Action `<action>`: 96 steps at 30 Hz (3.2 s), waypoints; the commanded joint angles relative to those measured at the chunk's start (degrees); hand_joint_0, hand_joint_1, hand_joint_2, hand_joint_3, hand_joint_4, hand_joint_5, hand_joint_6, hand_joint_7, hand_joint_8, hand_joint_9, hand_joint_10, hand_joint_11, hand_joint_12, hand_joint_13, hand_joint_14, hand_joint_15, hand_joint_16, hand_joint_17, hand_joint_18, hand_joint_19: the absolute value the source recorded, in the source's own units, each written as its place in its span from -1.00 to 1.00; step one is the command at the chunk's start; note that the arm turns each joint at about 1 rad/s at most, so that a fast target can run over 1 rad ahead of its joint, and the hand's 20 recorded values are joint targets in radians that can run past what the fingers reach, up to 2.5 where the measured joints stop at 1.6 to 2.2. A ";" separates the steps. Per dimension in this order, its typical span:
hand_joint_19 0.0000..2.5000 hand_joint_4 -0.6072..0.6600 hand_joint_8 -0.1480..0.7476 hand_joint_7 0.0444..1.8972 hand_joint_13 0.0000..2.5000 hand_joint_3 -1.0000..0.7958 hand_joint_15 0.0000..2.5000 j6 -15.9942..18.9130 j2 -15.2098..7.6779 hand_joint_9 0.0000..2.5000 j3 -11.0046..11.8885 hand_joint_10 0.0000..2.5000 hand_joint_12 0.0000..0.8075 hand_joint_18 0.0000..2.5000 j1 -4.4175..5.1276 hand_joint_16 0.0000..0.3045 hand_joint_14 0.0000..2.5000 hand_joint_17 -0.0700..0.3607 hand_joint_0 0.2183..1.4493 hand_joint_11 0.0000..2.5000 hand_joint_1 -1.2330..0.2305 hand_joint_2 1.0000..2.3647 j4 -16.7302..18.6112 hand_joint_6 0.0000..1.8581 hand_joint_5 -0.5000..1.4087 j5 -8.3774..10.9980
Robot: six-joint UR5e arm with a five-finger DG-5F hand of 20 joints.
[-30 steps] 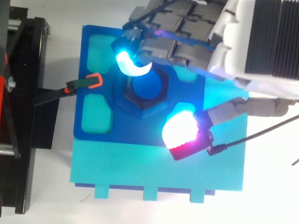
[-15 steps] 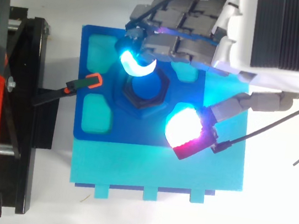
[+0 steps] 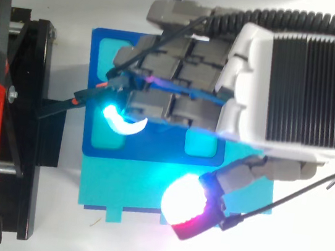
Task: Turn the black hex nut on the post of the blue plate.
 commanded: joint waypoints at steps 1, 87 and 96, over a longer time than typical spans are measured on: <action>-0.83 0.35 -0.05 -0.15 -0.60 -0.43 -0.93 -0.57 0.00 -0.59 0.00 -1.00 -0.12 -0.67 1.40 -0.63 -1.00 -0.08 -0.55 -1.00 0.09 -1.00 0.22 -0.46 -0.65 1.87; -0.83 0.34 -0.03 -0.15 -0.60 -0.41 -0.93 -12.97 -3.51 -0.57 5.09 -1.00 -0.13 -0.66 0.44 -0.64 -1.00 -0.10 -0.54 -1.00 0.04 -1.00 -7.69 -0.46 -0.65 -0.77; -0.83 0.35 -0.04 -0.15 -0.60 -0.40 -0.93 -12.97 -3.60 -0.57 5.09 -1.00 -0.12 -0.66 -0.27 -0.63 -1.00 -0.09 -0.54 -1.00 0.05 -0.99 -8.48 -0.46 -0.65 -1.39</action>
